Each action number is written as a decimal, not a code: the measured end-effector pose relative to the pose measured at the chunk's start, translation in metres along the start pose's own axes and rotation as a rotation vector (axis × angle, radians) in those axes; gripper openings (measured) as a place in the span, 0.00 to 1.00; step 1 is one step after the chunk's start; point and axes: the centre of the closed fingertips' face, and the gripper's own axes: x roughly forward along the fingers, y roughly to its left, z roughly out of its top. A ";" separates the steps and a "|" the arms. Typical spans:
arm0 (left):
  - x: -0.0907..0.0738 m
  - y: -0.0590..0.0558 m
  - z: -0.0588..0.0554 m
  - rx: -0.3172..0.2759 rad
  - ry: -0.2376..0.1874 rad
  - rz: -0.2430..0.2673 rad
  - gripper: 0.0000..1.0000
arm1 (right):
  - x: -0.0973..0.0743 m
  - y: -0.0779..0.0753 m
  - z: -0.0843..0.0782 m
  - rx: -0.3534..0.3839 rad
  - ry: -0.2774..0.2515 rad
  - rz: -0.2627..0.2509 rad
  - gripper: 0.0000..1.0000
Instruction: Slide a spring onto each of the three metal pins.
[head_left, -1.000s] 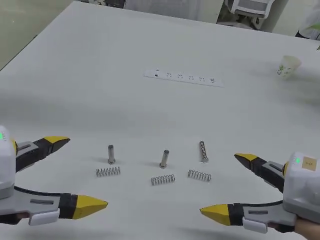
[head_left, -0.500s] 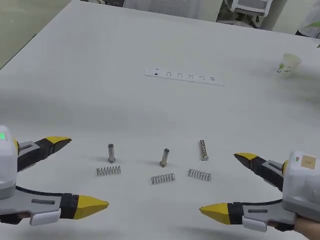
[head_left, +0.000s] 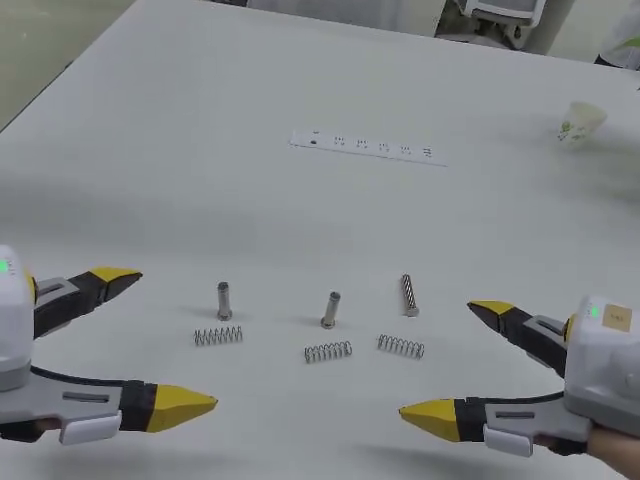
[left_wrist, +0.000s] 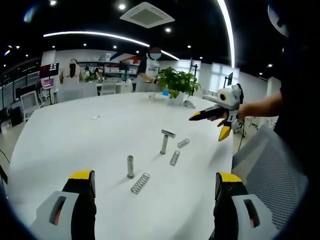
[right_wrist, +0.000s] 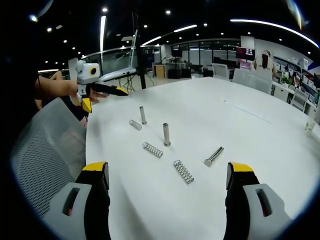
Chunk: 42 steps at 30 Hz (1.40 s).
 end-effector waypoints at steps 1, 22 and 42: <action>0.000 0.000 0.000 0.002 0.002 0.000 0.97 | 0.000 0.000 0.000 0.000 0.002 0.001 0.99; 0.005 0.002 -0.001 -0.004 0.005 -0.008 0.97 | 0.011 -0.015 0.013 0.016 -0.001 0.009 0.95; 0.001 0.003 -0.005 -0.008 0.010 -0.014 0.97 | 0.029 -0.046 0.030 -0.006 0.039 -0.016 0.88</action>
